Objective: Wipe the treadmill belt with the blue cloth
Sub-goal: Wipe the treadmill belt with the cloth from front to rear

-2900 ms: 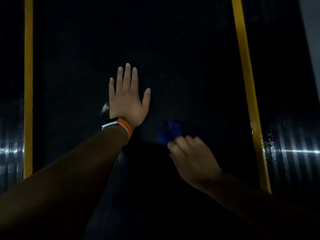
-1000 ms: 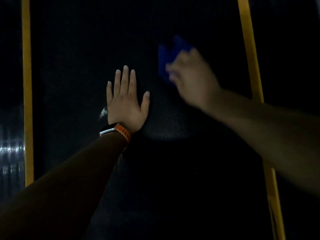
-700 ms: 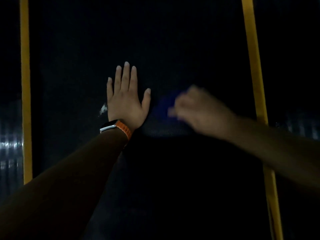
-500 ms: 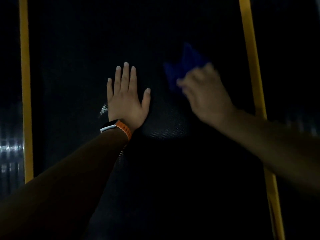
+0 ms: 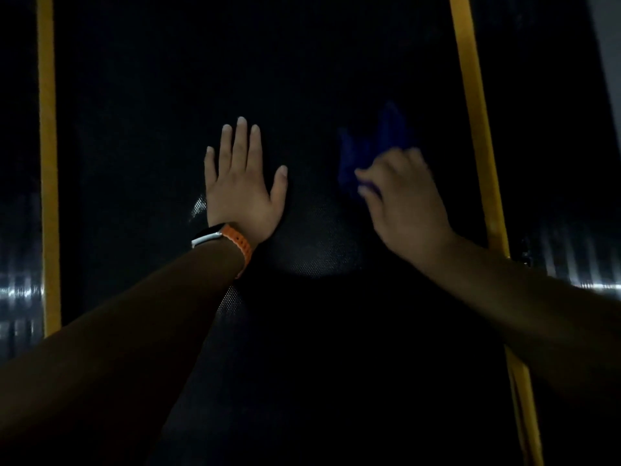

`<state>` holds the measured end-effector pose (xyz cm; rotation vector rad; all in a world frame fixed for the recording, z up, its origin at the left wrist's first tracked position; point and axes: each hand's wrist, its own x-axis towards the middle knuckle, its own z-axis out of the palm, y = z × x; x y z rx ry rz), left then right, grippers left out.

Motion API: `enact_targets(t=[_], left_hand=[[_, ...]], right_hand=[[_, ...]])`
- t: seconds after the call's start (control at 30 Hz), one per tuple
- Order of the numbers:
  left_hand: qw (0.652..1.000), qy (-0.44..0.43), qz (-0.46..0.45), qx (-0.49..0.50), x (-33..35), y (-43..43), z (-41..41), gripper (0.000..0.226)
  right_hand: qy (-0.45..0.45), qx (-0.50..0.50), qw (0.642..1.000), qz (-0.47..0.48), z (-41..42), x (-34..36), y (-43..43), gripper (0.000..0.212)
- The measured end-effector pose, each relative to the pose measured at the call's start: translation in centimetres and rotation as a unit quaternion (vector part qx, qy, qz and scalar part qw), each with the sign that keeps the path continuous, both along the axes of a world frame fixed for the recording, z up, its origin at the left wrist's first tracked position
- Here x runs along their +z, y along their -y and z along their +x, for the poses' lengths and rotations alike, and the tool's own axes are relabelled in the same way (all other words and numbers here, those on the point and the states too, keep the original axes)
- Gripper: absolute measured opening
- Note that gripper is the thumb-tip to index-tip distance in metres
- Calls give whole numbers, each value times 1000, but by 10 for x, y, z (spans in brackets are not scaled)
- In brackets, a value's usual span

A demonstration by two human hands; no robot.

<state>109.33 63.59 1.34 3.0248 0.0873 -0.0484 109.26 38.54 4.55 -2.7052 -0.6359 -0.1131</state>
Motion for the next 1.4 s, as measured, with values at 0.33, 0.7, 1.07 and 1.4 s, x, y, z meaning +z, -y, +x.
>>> enact_targets(t=[0.33, 0.7, 1.07, 1.4], left_hand=[[1000, -14, 20, 2, 3, 1, 0, 76], [1000, -21, 10, -2, 3, 0, 2, 73], [1000, 1, -13, -22, 29, -52, -30, 67], [999, 13, -14, 44, 7, -113, -95, 76]], right_hand=[[61, 228, 972, -20, 26, -2, -26, 18], [-89, 368, 926, 10, -84, -2, -20, 14], [-31, 237, 969, 60, -59, -3, -52, 13], [85, 188, 977, -51, 52, 9, -75, 17]])
